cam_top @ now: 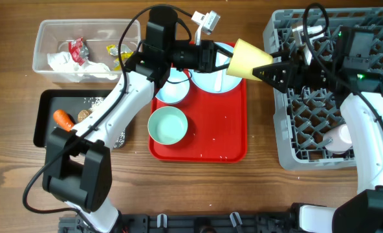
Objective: Sort waste into correct bins and load items into the dishwasher rack
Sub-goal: 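Pass the yellow cup from the left gripper to the right gripper, then place the yellow cup in the rack's right edge with the right gripper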
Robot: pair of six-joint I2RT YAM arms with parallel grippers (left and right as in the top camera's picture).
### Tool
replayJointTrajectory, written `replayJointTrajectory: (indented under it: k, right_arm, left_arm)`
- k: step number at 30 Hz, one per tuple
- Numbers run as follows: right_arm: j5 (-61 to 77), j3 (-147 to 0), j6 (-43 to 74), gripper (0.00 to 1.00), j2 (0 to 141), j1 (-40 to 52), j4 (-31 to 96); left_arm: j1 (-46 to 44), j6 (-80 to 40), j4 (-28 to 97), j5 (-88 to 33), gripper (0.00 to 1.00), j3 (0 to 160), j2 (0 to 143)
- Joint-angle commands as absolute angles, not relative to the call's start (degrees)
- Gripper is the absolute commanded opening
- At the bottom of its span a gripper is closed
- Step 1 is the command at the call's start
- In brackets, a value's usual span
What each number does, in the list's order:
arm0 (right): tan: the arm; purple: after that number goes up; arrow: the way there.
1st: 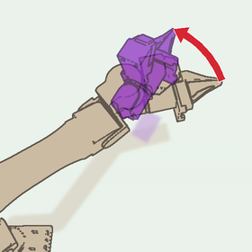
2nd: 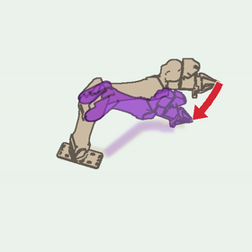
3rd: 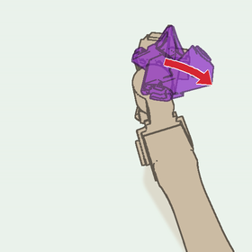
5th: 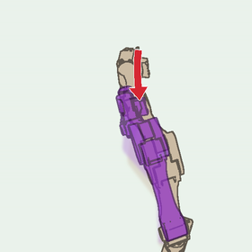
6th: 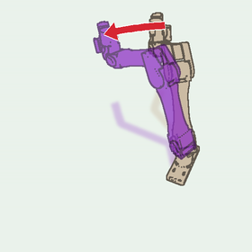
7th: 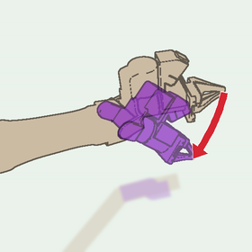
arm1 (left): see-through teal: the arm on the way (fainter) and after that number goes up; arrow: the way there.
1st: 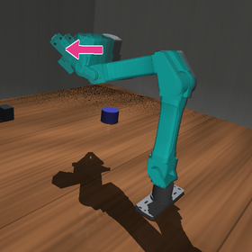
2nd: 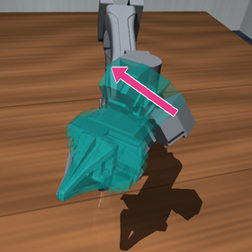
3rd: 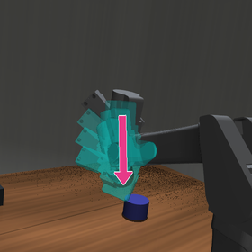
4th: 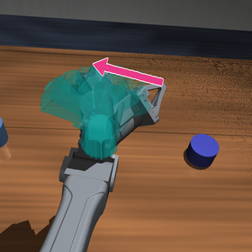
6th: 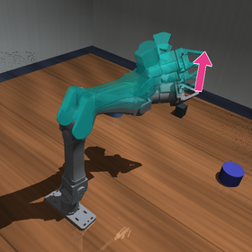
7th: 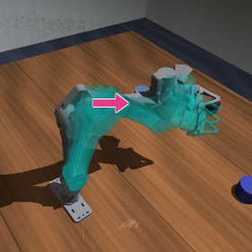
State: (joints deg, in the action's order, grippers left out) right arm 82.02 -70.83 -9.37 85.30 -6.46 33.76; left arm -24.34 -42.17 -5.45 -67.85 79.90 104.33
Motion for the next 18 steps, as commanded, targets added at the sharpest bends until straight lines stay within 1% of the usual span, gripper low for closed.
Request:
replayJointTrajectory:
  k: [1, 3, 4, 5, 7, 9, 12, 18]
  right_arm:
    - [84.05, -70.81, -9.91, 0.32, 85.89, -4.34, 33.01]
    - [84.03, -70.81, -9.89, 0.32, 85.89, -4.36, 32.99]
    - [83.55, -70.81, -9.87, 0.31, 85.89, -4.36, 32.95]
    - [82.89, -70.81, -9.34, 0.32, 85.89, -4.36, 32.80]
    - [80.38, -70.81, -6.35, 0.31, 85.89, -4.54, 31.48]
    - [79.46, -70.81, -4.62, 0.30, 85.89, -4.95, 30.30]
    - [77.87, -70.81, -3.86, 0.30, 85.89, -6.52, 30.04]
    - [77.97, -70.81, -3.90, 0.29, 85.89, -11.81, 30.46]
  left_arm:
    - [-25.39, -42.46, -5.23, -67.02, 0.04, 80.82, 103.46]
    - [-25.39, -42.46, -5.21, -67.02, 0.04, 80.82, 103.46]
    - [-25.39, -42.46, -5.19, -67.02, 0.07, 80.82, 103.46]
    - [-25.39, -42.46, -5.19, -67.02, 0.16, 80.82, 103.46]
    - [-25.39, -42.46, -5.15, -67.05, 0.25, 80.82, 103.46]
    - [-25.39, -42.46, -5.15, -67.05, 0.29, 80.82, 103.50]
    - [-25.39, -42.44, -4.93, -67.02, 0.32, 80.82, 103.50]
    - [-25.39, -42.41, -3.22, -67.05, 0.33, 80.82, 103.50]
